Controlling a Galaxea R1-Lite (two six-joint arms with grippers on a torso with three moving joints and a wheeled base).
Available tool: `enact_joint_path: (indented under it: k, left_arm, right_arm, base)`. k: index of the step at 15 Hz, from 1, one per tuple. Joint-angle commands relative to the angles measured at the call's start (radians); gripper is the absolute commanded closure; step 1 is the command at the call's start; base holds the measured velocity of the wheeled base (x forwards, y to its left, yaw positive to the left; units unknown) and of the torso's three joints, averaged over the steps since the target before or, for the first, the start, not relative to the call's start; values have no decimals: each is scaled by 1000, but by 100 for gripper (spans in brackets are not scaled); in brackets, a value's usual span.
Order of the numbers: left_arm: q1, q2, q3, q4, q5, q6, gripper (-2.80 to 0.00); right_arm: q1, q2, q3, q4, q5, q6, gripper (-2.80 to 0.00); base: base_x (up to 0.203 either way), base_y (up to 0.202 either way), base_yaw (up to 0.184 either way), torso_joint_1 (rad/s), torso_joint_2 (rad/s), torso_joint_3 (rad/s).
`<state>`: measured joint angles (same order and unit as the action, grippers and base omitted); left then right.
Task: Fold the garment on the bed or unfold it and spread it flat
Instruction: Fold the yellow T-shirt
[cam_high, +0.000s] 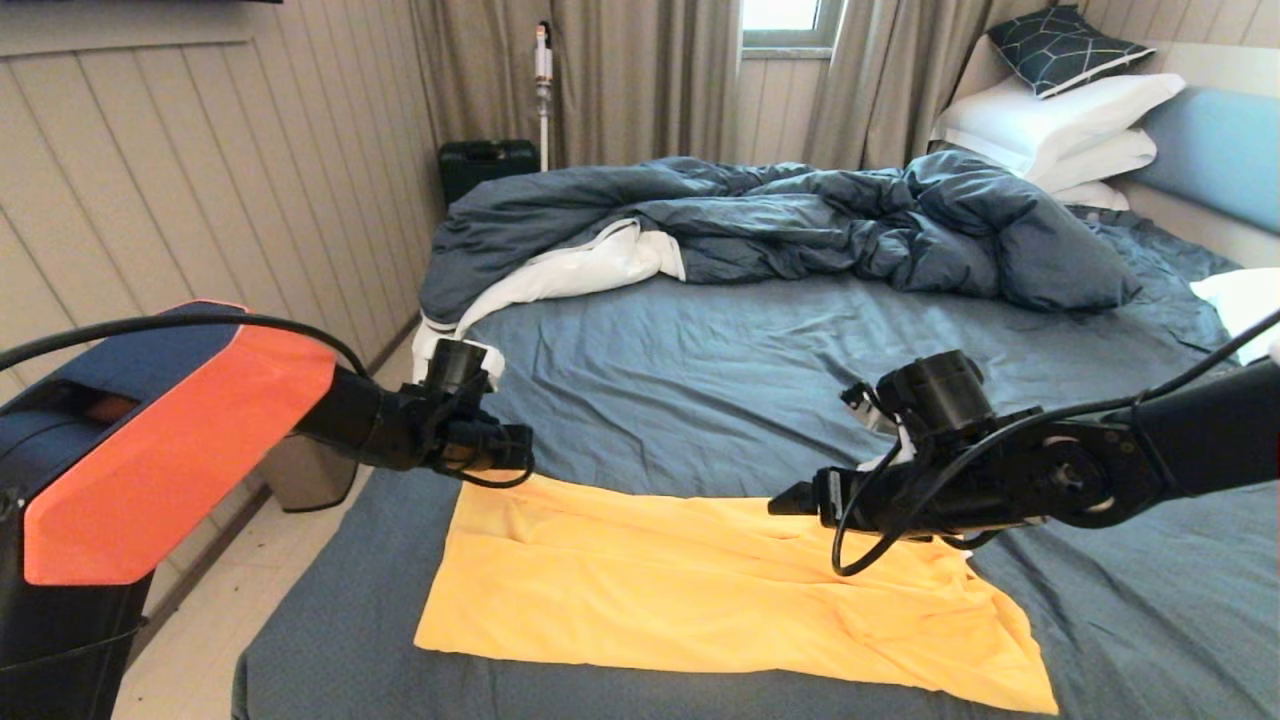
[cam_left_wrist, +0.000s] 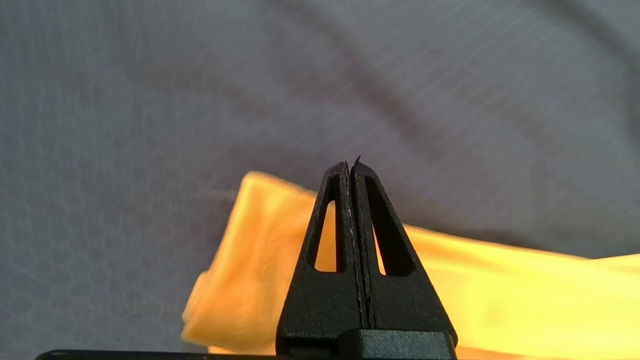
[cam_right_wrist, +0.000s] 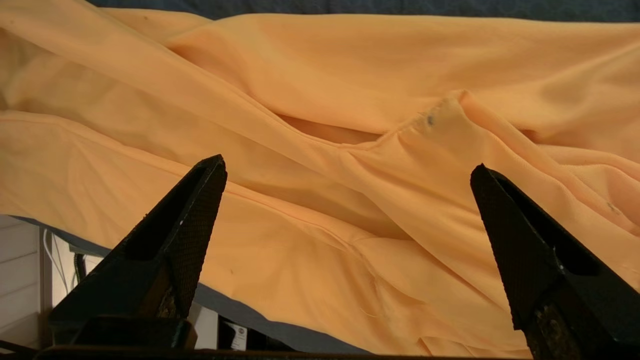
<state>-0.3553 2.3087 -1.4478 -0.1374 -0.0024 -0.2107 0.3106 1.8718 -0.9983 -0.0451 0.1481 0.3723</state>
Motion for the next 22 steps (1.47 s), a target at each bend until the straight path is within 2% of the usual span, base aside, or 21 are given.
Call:
enact_joint_path:
  k: [1,6,9,11,12,13,16,17,22]
  left_arm:
    - [7,0,-88,64,9,7,0]
    - [13,51,-275,308,30,28,0]
    - [32,101,-378,418,106,49,0]
    - [44,127,-396,429,152,72,0]
    - [45,131,-396,430,153,73,-133]
    - [45,132,-396,428,153,73,-280]
    - [45,131,-414,430,151,70,-280]
    - [45,123,-413,435,151,70,-280]
    - [38,98,-397,486,145,65,-280]
  right_arm:
    - [1,-11,10,-1,2,2,-280]
    - [-1,-11,15,-7,2,7,-280]
    - [-1,-9,14,-7,2,7,-280]
    - [-4,-10,14,-7,4,7,-280]
    - [-5,-8,14,-7,4,7,-280]
    - [-7,-8,14,-9,4,7,-280]
    - [-5,-17,10,-7,0,6,-280]
    - [-4,-31,11,-8,0,4,0]
    - [-5,-57,21,-8,-1,2,0]
  base:
    - [0,0,0,0,0,0]
    - [0,0,0,0,0,0]
    - [0,0,0,0,0,0]
    - [0,0,0,0,0,0]
    - [0,0,0,0,0,0]
    - [0,0,0,0,0,0]
    - [0,0,0,0,0,0]
    - [0,0,0,0,0,0]
    - [0,0,0,0,0,0]
